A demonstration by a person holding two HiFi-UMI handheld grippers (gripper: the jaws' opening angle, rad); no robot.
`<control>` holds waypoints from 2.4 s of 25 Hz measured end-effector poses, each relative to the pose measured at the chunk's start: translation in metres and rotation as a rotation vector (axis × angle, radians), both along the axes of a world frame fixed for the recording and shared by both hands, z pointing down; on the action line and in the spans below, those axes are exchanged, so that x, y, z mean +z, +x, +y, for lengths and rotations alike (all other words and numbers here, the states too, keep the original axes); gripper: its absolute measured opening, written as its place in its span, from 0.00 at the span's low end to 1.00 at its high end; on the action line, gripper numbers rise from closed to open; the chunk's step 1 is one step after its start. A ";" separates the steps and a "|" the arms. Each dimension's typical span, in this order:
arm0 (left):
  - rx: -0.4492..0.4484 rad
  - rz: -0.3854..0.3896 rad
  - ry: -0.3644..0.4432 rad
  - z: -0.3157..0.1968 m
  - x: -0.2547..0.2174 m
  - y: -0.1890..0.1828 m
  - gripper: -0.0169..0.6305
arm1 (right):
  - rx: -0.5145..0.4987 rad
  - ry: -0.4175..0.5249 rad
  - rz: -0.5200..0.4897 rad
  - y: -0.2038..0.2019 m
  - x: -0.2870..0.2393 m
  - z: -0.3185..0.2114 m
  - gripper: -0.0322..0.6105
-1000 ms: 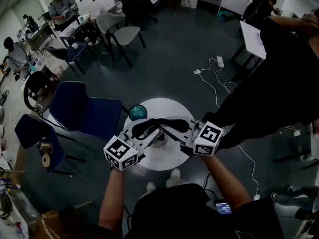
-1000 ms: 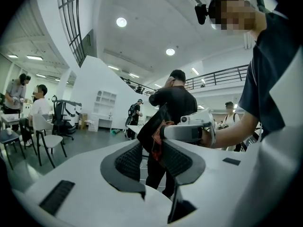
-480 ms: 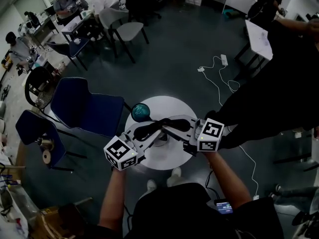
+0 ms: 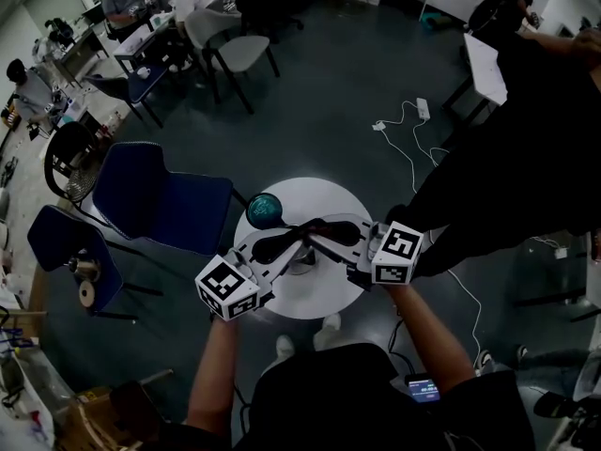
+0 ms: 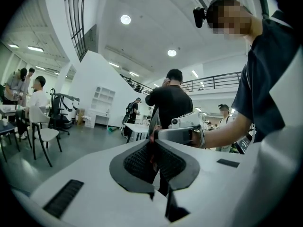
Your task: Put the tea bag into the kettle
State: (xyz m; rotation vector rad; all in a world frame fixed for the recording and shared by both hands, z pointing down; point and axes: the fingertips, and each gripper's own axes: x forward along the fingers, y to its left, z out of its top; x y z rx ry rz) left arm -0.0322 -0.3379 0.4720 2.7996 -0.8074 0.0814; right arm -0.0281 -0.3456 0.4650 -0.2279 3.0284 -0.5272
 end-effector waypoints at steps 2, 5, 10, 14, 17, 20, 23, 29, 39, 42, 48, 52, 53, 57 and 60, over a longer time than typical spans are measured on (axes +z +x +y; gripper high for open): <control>-0.007 -0.009 0.000 -0.001 0.002 0.000 0.08 | 0.010 0.007 0.013 0.002 0.002 -0.001 0.11; -0.021 -0.019 -0.010 -0.008 0.005 -0.001 0.08 | 0.029 0.009 0.031 0.006 0.007 -0.010 0.12; -0.040 -0.040 -0.026 -0.010 0.014 -0.006 0.08 | 0.040 -0.002 0.051 0.015 0.018 -0.014 0.14; -0.060 -0.052 -0.041 -0.010 0.021 -0.005 0.08 | 0.065 0.008 0.078 0.020 0.025 -0.015 0.14; -0.092 -0.063 -0.054 -0.014 0.026 -0.008 0.08 | 0.101 0.014 0.103 0.025 0.031 -0.021 0.14; -0.139 -0.078 -0.069 -0.018 0.035 -0.013 0.08 | 0.148 0.006 0.123 0.038 0.039 -0.028 0.14; -0.179 -0.094 -0.085 -0.024 0.043 -0.017 0.08 | 0.175 0.005 0.134 0.051 0.042 -0.033 0.14; -0.244 -0.165 -0.132 -0.035 0.069 -0.021 0.08 | 0.176 0.007 0.154 0.055 0.047 -0.033 0.14; -0.316 -0.217 -0.196 -0.036 0.111 -0.035 0.08 | 0.174 -0.016 0.148 0.060 0.056 -0.031 0.14; -0.319 -0.239 -0.209 -0.036 0.120 -0.036 0.08 | 0.173 -0.009 0.158 0.060 0.056 -0.030 0.14; -0.337 -0.291 -0.235 -0.033 0.140 -0.036 0.08 | 0.173 0.004 0.179 0.062 0.059 -0.026 0.12; -0.334 -0.296 -0.254 -0.034 0.150 -0.038 0.08 | 0.176 0.004 0.184 0.061 0.063 -0.028 0.11; -0.335 -0.297 -0.258 -0.034 0.152 -0.038 0.08 | 0.176 0.004 0.185 0.061 0.063 -0.029 0.11; -0.339 -0.318 -0.266 -0.033 0.158 -0.039 0.08 | 0.175 0.004 0.193 0.062 0.063 -0.029 0.11; -0.343 -0.327 -0.273 -0.032 0.164 -0.039 0.08 | 0.172 0.010 0.210 0.062 0.068 -0.028 0.10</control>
